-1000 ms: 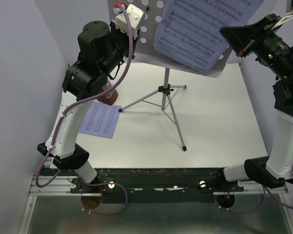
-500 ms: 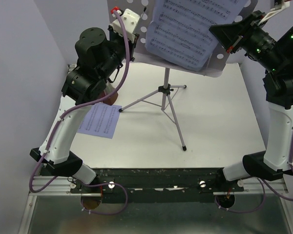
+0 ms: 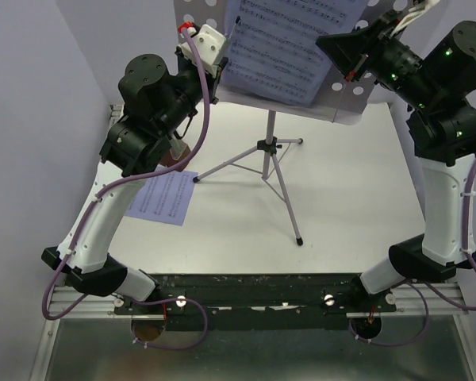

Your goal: Set up the instrument practice props

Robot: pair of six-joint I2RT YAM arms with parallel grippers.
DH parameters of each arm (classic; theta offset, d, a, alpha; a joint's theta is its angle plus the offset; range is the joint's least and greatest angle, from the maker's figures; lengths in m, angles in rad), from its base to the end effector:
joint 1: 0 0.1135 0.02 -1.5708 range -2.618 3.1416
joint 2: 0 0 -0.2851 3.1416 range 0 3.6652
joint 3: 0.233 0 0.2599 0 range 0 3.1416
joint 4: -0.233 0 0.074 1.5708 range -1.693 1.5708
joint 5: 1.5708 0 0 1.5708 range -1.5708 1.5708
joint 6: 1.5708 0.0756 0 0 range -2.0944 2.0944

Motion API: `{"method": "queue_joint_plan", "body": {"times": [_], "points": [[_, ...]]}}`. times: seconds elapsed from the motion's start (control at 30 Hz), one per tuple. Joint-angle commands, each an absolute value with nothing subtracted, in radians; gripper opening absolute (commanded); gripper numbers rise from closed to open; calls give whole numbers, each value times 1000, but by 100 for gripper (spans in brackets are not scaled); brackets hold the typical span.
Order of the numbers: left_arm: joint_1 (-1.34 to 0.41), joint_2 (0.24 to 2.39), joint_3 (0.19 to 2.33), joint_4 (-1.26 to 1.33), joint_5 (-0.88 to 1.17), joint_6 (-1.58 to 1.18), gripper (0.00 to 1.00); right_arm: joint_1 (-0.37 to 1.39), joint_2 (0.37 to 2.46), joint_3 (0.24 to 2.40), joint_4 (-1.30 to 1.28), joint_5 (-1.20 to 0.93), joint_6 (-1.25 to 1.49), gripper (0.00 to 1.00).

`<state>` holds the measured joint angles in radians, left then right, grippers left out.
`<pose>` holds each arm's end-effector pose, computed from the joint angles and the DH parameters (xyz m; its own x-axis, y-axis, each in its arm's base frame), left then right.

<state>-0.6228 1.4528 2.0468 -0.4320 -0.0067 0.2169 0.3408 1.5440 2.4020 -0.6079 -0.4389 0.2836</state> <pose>0.2521 -0.1804 0.6120 0.2523 0.0837 -0.9640 0.5362 0.8172 0.2113 0.2440 0.1206 0.6643 0.0307 0.2796 -0.9596 -0.7283 0.6638 0.1701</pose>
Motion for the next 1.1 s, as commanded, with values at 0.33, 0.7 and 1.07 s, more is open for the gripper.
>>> {"method": "queue_joint_plan", "body": {"times": [0.33, 0.7, 1.07], "points": [[-621, 1433, 2037, -425, 69, 225, 0, 511, 1677, 2506, -512, -426, 51, 0], [-621, 1428, 2010, -410, 75, 219, 0, 568, 1740, 2546, -491, -413, 11, 0], [-621, 1413, 1979, -396, 71, 216, 0, 575, 1758, 2556, -474, -380, 11, 0]]}}
